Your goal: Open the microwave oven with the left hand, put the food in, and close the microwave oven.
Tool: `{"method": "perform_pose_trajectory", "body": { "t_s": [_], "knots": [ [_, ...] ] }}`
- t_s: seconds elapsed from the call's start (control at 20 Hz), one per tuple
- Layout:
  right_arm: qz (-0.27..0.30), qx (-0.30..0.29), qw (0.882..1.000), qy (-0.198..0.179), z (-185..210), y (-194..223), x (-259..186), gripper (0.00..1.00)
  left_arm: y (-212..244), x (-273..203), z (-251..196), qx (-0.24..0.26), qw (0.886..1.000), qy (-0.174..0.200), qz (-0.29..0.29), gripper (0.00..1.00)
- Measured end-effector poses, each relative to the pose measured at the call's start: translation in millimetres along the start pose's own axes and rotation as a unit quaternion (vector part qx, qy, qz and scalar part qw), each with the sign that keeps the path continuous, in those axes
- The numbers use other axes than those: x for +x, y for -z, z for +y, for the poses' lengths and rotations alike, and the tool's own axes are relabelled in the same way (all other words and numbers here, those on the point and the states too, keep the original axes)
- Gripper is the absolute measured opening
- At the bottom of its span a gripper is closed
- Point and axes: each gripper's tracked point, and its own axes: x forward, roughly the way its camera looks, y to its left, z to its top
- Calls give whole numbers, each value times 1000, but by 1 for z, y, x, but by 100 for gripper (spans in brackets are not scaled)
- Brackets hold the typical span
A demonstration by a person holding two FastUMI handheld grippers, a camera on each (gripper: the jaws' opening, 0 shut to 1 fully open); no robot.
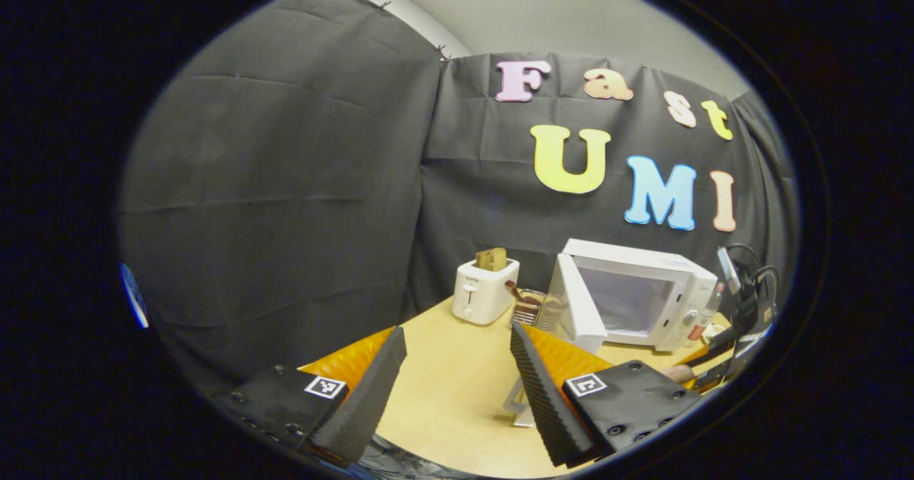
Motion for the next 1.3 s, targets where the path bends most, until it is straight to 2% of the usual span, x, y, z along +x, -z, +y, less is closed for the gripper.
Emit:
{"method": "perform_pose_trajectory", "body": {
  "t_s": [0.3,0.6,0.8,1.3],
  "knots": [
    [-46,-9,996,73,-50,-57,13,71,-1,11,19,-8,1000,-13,2,94],
    [-74,5,990,120,-95,-102,32,71,4,10,38,7,999,-38,6,96],
    [-92,19,986,139,-122,-130,55,71,11,10,48,5,998,-54,18,96],
    [-86,-46,976,193,-172,-153,124,71,9,7,66,19,994,-100,27,94]
  ]
}}
